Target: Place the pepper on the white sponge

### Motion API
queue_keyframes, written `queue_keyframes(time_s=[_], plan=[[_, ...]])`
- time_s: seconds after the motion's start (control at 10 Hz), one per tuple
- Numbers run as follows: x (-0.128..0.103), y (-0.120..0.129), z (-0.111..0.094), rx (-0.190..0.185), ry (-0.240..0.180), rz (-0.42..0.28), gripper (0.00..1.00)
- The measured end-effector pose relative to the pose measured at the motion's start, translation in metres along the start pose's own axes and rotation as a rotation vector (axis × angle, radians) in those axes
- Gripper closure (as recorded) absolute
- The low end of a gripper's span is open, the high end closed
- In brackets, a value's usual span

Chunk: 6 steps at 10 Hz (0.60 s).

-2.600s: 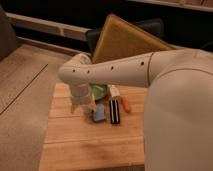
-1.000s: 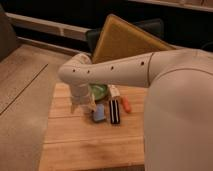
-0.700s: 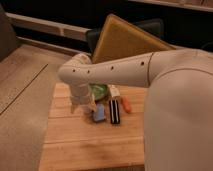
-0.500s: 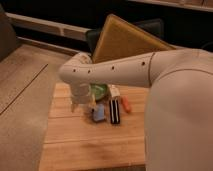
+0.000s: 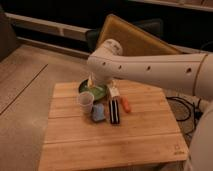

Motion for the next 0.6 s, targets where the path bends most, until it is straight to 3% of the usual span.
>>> queue_keyframes(time_s=[0.3, 0.4, 0.6], plan=[[0.001, 0.003, 0.003, 0.003, 0.001, -0.025, 0.35], [0.008, 0.004, 0.017, 0.027, 0.031, -0.051, 0.35], [0.025, -0.030, 0.042, 0.074, 0.085, -0.023, 0.35]])
